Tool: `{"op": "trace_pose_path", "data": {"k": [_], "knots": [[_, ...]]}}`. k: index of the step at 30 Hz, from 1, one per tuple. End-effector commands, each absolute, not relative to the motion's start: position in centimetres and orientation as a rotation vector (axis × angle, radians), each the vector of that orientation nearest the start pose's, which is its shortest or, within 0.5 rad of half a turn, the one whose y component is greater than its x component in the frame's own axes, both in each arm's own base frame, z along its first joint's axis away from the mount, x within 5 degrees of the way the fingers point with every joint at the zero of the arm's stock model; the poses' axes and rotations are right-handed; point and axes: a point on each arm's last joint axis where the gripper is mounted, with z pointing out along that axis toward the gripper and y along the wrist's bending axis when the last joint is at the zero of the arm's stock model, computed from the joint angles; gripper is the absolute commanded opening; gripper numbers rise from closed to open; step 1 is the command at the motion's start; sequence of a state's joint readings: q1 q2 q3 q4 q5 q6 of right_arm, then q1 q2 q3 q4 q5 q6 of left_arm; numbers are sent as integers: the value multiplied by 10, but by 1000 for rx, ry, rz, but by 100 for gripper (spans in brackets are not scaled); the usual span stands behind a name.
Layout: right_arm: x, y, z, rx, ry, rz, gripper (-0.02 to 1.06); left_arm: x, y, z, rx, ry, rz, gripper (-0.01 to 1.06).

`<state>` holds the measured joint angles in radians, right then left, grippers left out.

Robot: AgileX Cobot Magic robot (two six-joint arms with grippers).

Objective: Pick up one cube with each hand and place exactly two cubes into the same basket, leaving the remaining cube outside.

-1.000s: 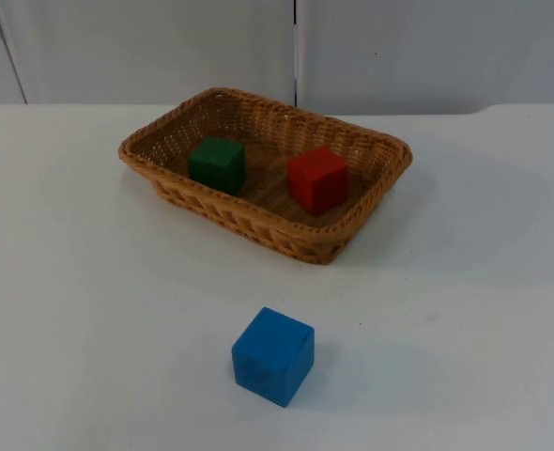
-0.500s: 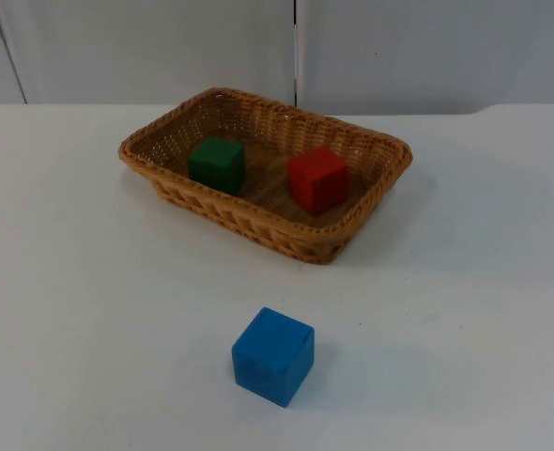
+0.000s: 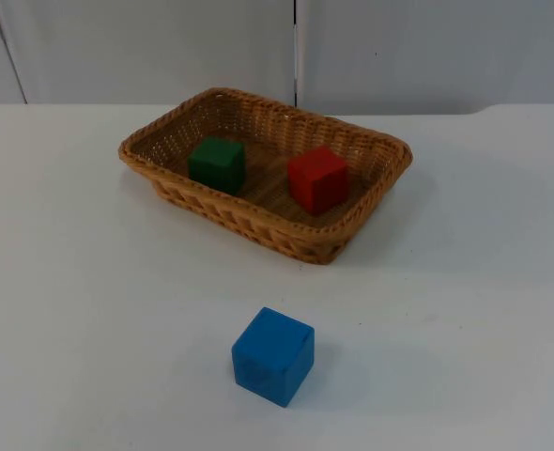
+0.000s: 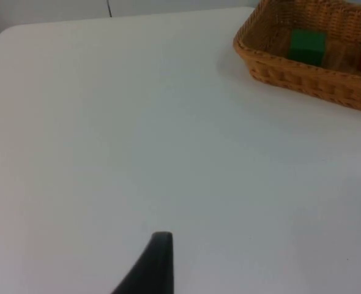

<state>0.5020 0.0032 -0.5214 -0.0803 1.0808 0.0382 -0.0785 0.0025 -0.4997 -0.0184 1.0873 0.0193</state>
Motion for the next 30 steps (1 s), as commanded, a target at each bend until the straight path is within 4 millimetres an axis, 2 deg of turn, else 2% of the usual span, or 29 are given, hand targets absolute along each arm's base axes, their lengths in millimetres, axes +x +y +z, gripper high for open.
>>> {"op": "trace_pose_path", "data": {"k": [1, 19, 30], "knots": [[-4, -9, 280, -471, 1999, 244, 105, -5, -1, 275, 93, 2063, -61, 105], [-4, -9, 280, -466, 1999, 241, 105, -5, -1, 275, 93, 2063, -61, 105], [-5, -8, 280, -323, 2020, 156, 105, -5, -1, 275, 93, 2063, -61, 105]]}}
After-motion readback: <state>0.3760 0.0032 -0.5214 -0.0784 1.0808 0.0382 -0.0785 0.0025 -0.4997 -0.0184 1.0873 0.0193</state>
